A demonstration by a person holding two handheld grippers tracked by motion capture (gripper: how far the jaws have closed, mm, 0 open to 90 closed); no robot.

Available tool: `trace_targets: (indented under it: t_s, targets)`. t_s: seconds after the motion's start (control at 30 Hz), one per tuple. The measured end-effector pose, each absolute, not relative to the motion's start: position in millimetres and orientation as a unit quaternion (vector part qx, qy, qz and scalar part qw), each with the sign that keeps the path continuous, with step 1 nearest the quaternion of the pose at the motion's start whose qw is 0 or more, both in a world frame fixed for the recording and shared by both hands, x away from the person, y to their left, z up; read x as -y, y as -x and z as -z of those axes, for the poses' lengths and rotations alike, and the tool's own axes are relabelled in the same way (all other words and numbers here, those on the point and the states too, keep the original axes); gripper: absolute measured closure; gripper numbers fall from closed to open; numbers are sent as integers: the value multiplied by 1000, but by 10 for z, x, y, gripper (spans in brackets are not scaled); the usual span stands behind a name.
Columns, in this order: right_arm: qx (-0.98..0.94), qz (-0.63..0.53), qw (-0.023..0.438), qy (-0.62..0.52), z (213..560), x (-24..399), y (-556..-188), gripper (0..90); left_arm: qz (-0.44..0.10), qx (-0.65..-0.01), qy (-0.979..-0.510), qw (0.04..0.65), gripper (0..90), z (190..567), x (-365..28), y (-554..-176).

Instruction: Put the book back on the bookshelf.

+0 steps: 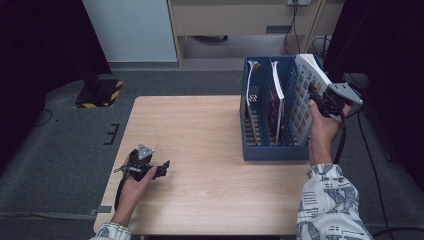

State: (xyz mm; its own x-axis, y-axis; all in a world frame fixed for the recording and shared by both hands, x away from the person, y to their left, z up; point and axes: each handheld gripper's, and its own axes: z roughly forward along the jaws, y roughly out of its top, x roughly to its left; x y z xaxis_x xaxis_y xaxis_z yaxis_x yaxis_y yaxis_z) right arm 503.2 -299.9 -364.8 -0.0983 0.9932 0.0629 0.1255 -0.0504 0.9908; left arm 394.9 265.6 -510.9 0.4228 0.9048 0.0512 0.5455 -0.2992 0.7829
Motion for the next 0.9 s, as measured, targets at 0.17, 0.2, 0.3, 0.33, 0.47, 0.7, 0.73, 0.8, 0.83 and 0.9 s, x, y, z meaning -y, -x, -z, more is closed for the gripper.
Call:
trace_targets:
  t_s: [0.17, 0.2, 0.3, 0.33, 0.47, 0.7, 0.73, 0.8, 0.83, 0.9]
  targets:
    - [-538, -507, 423, -525, 3717, 3016, -5040, 736, -253, -474, -765, 355, 59, 5110, -2655, -3950]
    - [-537, -506, 422, -526, 3731, 3016, -5045, 735, -253, -473, -765, 356, 59, 5110, -2653, -3952]
    - [-539, -504, 424, -526, 3748, 3017, -5054, 735, -253, -474, -765, 355, 59, 5111, -2653, -3954]
    - [-536, -505, 424, -527, 3767, 3019, -5065, 736, -253, -474, -766, 354, 59, 5114, -2653, -3955]
    - [-532, -507, 424, -530, 3814, 3034, -5096, 735, -253, -473, -767, 353, 59, 5119, -2646, -3956]
    - [-540, -503, 420, -528, 3868, 2995, -5124, 735, -253, -473, -766, 354, 59, 5119, -2650, -3958]
    - [-540, -504, 419, -528, 3870, 2988, -5127, 735, -253, -473, -766, 354, 59, 5118, -2649, -3957]
    - [-540, -505, 420, -526, 3874, 2972, -5133, 735, -253, -473, -766, 353, 59, 5121, -2645, -3958]
    - [-539, -506, 420, -526, 3876, 2965, -5138, 735, -253, -473, -766, 354, 59, 5121, -2645, -3958]
    - [-539, -507, 420, -525, 3879, 2954, -5142, 735, -253, -473, -766, 354, 59, 5120, -2647, -3959]
